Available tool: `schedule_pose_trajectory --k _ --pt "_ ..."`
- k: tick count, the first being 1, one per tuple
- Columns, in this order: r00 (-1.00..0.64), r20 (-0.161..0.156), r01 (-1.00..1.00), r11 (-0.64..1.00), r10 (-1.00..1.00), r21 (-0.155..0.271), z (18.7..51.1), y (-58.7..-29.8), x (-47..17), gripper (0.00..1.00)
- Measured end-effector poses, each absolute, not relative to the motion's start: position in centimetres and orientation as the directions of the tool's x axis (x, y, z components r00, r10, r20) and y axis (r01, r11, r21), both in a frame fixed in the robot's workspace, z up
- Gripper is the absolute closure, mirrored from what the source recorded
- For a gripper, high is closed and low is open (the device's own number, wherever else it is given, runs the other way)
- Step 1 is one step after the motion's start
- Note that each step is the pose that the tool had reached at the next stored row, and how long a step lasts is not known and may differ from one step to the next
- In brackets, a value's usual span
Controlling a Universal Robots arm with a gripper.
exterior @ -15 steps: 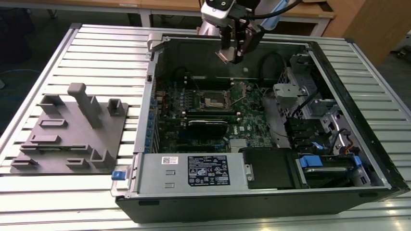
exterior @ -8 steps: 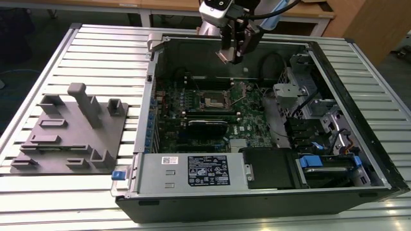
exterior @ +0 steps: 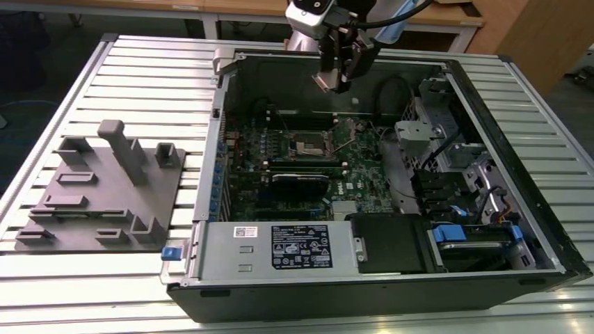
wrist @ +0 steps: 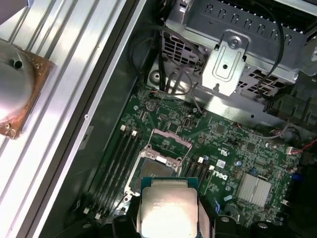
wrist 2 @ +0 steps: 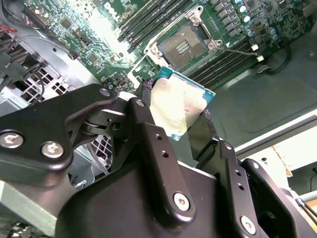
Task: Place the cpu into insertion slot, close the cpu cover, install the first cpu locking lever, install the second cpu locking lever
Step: 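Place the cpu into insertion slot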
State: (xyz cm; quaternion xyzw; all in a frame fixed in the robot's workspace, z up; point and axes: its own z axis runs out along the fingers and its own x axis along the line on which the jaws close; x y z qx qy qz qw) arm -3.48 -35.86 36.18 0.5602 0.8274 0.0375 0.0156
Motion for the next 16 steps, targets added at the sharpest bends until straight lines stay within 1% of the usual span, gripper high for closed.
schedule_pose_trajectory --k 16 --pt "-0.336 0.016 0.939 0.334 0.942 0.080 36.12 -35.85 -3.50 0.46"
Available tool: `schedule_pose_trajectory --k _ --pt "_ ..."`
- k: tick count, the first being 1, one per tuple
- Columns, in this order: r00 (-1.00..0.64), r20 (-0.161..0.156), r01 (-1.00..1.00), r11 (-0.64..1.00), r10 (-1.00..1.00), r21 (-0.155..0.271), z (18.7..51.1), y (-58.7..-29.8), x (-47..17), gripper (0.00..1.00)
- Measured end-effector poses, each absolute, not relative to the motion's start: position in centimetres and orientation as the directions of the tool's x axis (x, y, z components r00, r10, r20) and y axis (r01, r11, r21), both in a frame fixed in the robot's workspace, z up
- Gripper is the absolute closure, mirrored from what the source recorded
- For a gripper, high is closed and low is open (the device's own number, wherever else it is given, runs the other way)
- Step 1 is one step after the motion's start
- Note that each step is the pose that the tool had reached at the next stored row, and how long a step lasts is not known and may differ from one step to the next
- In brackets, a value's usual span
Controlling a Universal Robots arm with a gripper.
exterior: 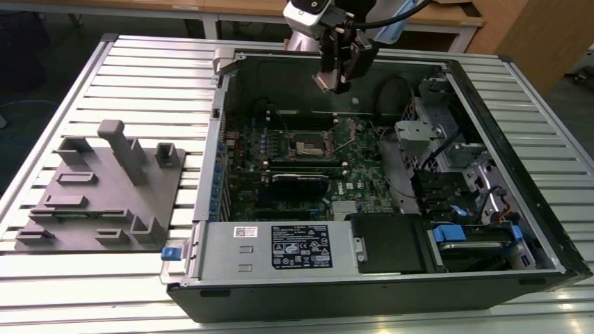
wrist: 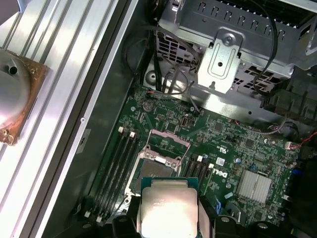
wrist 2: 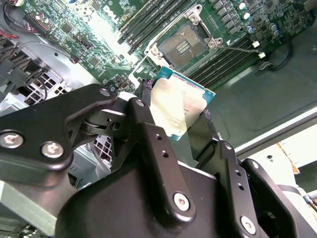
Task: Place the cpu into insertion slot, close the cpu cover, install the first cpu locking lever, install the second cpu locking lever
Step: 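Place the cpu into insertion slot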
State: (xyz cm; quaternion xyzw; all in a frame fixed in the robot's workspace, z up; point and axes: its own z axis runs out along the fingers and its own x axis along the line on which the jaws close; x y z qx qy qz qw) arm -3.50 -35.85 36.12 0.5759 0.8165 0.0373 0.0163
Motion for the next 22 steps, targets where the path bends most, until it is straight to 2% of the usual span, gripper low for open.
schedule_pose_trajectory --k 22 --pt "-0.276 0.016 0.958 0.274 0.961 0.080 36.10 -35.86 -3.50 0.46"
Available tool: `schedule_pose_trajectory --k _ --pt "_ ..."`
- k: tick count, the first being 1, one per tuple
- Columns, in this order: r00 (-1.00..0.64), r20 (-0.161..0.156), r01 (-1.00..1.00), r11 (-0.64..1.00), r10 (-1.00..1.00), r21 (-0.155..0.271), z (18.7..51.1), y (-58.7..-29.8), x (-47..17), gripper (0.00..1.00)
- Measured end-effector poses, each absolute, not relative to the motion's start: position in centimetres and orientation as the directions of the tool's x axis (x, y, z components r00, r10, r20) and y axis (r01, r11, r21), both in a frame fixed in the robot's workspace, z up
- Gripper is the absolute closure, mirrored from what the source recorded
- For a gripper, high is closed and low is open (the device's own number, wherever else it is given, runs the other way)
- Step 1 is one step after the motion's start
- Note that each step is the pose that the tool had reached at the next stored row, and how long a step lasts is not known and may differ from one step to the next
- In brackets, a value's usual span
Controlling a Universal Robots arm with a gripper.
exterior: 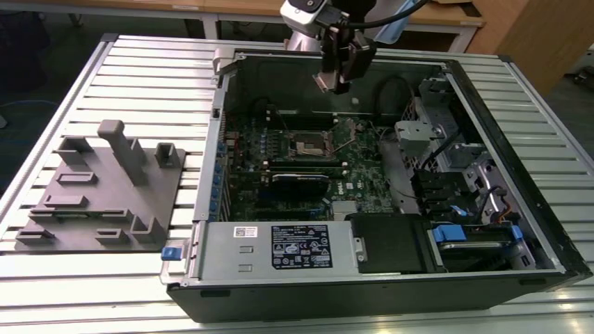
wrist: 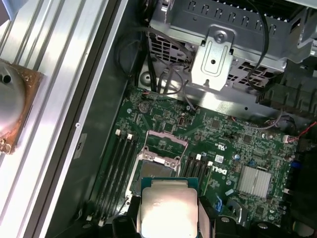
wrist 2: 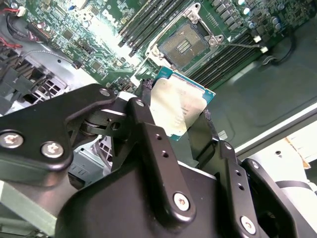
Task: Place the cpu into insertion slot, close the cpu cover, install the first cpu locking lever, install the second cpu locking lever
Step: 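Place the cpu into insertion slot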
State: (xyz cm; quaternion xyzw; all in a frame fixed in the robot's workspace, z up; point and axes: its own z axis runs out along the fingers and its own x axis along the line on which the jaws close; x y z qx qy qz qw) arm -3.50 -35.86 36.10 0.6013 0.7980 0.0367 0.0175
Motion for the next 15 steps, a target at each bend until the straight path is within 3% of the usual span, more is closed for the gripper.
schedule_pose_trajectory --k 15 --pt "-0.142 0.016 0.987 0.140 0.990 0.080 36.01 -35.86 -3.50 0.46"
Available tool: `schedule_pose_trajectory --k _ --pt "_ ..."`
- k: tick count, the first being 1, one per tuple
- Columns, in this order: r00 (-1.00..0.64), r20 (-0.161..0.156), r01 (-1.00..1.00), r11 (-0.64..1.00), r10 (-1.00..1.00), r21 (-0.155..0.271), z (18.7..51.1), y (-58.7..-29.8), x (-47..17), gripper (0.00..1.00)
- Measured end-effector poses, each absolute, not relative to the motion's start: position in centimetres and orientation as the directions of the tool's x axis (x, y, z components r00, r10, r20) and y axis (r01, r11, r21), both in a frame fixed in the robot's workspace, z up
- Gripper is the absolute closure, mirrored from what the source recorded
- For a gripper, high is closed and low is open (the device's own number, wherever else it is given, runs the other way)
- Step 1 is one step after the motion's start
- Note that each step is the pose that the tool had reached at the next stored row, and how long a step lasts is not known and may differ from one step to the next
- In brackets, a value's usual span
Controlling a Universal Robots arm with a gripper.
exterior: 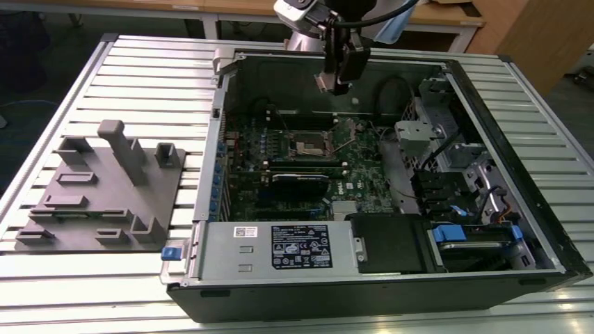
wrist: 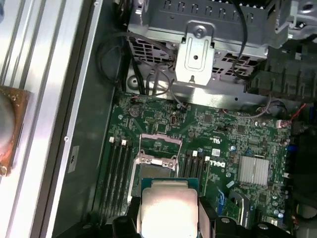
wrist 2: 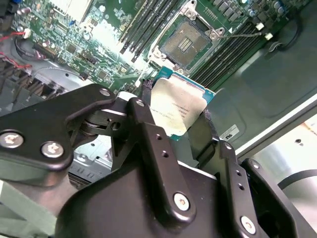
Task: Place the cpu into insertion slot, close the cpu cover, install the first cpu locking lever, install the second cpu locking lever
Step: 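Place the cpu into insertion slot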
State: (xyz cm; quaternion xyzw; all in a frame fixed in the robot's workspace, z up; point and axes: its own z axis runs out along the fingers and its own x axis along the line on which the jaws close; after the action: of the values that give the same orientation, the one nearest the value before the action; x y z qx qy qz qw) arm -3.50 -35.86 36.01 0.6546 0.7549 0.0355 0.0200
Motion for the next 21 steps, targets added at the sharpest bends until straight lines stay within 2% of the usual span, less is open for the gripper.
schedule_pose_trajectory --k 21 --pt "-0.107 0.016 0.991 0.105 0.994 0.080 36.01 -35.86 -3.50 0.46"
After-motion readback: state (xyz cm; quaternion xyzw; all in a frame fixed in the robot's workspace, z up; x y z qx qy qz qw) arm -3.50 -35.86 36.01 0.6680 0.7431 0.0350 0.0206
